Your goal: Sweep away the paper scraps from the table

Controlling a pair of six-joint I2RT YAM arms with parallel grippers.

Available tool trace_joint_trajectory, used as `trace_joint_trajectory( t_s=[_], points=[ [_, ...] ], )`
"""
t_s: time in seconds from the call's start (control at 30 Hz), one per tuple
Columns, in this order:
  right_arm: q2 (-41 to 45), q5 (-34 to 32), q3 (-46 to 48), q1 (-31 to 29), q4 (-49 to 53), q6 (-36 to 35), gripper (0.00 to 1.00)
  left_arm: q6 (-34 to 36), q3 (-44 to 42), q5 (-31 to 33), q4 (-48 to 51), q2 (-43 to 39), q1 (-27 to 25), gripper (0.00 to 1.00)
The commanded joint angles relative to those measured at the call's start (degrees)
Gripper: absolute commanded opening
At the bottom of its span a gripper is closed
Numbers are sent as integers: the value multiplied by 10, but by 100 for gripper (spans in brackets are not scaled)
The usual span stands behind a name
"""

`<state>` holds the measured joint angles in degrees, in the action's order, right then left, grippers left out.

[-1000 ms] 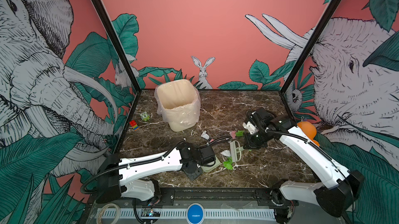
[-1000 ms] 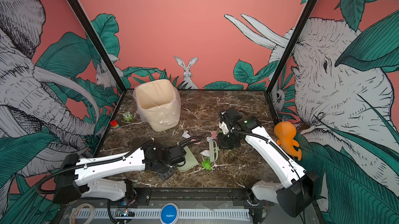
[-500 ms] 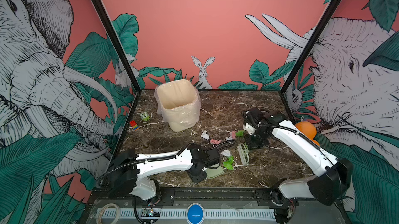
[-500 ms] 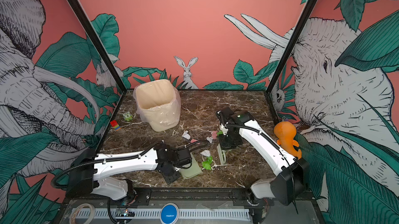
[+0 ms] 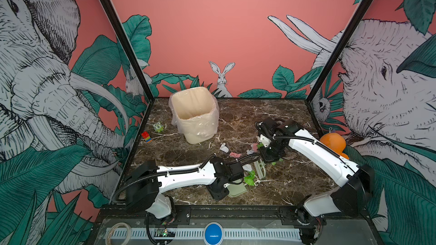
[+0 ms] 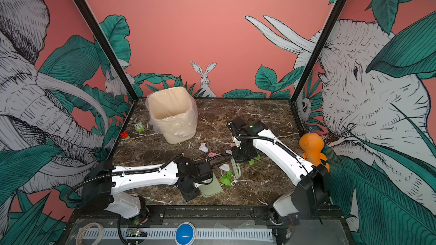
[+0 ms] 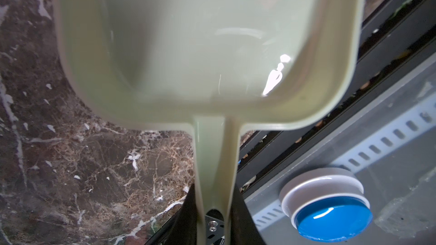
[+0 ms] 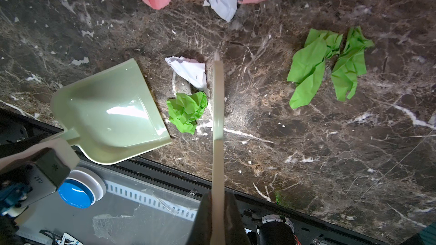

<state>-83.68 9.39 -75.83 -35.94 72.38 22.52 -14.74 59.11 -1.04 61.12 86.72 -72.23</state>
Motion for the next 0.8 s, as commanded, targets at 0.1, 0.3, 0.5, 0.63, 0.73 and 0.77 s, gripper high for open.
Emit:
trace_joint_trajectory(
  t_s=[0.1, 0.3, 0.5, 0.63, 0.73, 0.77],
  points=[
    [-17, -13, -5, -2, 1, 2, 0, 13, 20, 5, -3, 12, -1, 0],
    [-25, 12, 2, -7, -14, -1, 0, 10, 20, 8, -9, 21, -2, 0],
    [-30, 30, 20, -19, -20, 0, 0, 8, 19, 13, -15, 28, -1, 0],
    [-26, 49, 32, -35, -35, 11, 0, 7, 15, 15, -16, 25, -1, 0],
    [-19, 64, 41, -48, -52, 23, 0, 6, 11, 14, -16, 23, -2, 0],
    [-14, 68, 43, -51, -59, 28, 0, 6, 9, 13, -16, 21, -2, 0]
  ],
)
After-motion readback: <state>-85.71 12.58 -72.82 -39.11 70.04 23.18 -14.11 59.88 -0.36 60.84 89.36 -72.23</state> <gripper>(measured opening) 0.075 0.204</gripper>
